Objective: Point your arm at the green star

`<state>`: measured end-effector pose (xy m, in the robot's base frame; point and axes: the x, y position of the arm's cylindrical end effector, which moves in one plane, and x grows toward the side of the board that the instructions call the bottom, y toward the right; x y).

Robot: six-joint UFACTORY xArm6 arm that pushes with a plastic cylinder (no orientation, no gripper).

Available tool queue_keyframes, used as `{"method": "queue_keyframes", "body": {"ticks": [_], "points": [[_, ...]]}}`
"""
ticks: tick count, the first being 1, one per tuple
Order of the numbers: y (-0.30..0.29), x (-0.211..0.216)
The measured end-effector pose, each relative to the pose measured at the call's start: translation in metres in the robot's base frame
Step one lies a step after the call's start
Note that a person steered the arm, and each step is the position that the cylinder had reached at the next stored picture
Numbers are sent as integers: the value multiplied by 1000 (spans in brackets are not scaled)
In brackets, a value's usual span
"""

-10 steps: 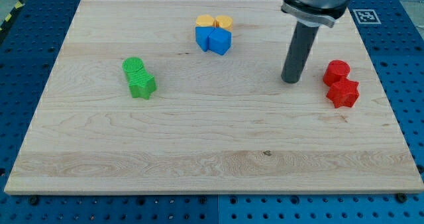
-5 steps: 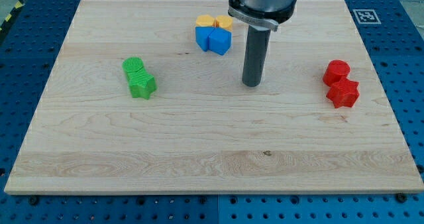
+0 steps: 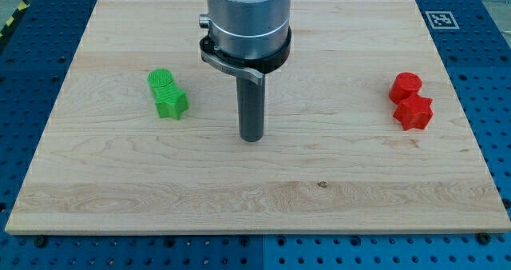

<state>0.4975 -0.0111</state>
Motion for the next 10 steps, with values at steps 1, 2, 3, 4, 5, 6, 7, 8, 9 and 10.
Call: {"method": "queue_keyframes", "body": {"ticks": [1,2,3,4,5,6,7,8,9,10], "points": [[0,0],[-23,9],[-67,15],[-128,15],[-189,4],[-229,-24],[-216,-40],[-210,-40],[-210,-40],[-209,-50]]}}
